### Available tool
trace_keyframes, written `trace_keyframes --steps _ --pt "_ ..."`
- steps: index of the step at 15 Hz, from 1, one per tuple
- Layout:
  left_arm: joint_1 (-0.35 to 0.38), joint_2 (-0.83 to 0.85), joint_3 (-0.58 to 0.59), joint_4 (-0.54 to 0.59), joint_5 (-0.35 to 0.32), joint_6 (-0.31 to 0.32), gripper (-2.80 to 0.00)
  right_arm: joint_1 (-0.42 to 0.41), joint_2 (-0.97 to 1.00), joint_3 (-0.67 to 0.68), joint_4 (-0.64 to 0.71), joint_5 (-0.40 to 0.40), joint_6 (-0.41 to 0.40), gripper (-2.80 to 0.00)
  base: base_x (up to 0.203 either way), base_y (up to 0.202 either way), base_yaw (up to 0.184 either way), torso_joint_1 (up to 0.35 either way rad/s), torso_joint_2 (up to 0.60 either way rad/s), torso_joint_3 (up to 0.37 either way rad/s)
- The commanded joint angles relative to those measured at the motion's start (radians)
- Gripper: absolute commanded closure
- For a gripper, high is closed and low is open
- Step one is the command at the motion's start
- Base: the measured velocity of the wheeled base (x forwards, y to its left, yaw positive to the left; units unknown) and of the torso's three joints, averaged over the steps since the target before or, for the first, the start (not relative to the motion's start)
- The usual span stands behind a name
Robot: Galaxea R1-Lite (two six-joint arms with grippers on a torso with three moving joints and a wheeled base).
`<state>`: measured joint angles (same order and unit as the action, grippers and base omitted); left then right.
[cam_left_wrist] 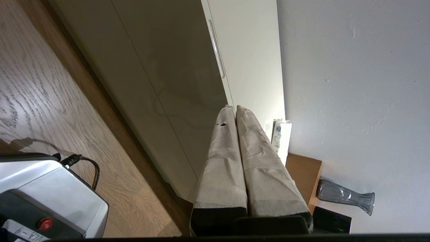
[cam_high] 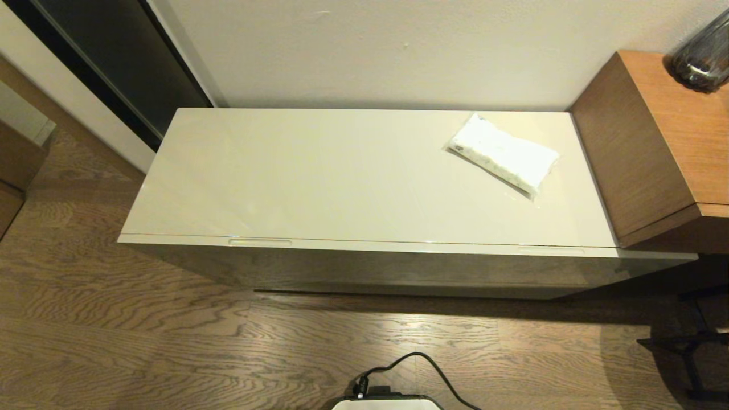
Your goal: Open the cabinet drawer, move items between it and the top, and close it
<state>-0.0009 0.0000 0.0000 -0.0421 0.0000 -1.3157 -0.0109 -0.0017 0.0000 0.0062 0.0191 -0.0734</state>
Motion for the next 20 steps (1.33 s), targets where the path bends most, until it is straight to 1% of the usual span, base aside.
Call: trace_keyframes --steps 1,14,15,16,20 --pt "-0.001 0.002 0.000 -0.001 0.000 -0.008 0.00 0.000 0.002 0.002 0.000 0.002 -0.002 0.00 0.000 0.000 0.000 0.000 0.00 0.000" --pt "0.001 0.002 0.000 -0.001 0.000 -0.008 0.00 0.000 0.002 0.002 0.000 -0.002 0.003 0.00 0.000 0.000 0.000 0.000 0.00 0.000" --pt "0.000 0.002 0.000 -0.001 0.000 -0.008 0.00 0.000 0.002 0.002 -0.001 -0.005 0.010 0.00 0.000 0.000 0.000 0.000 0.00 0.000" --pt "-0.001 0.002 0.000 -0.001 0.000 -0.008 0.00 0.000 0.002 0.001 -0.003 -0.010 0.041 0.00 0.000 0.000 0.000 0.000 0.00 0.000" --pt "0.001 0.001 0.000 -0.001 0.000 -0.008 0.00 0.000 0.002 0.000 -0.003 -0.008 0.050 0.00 0.000 0.000 0.000 0.000 0.00 0.000"
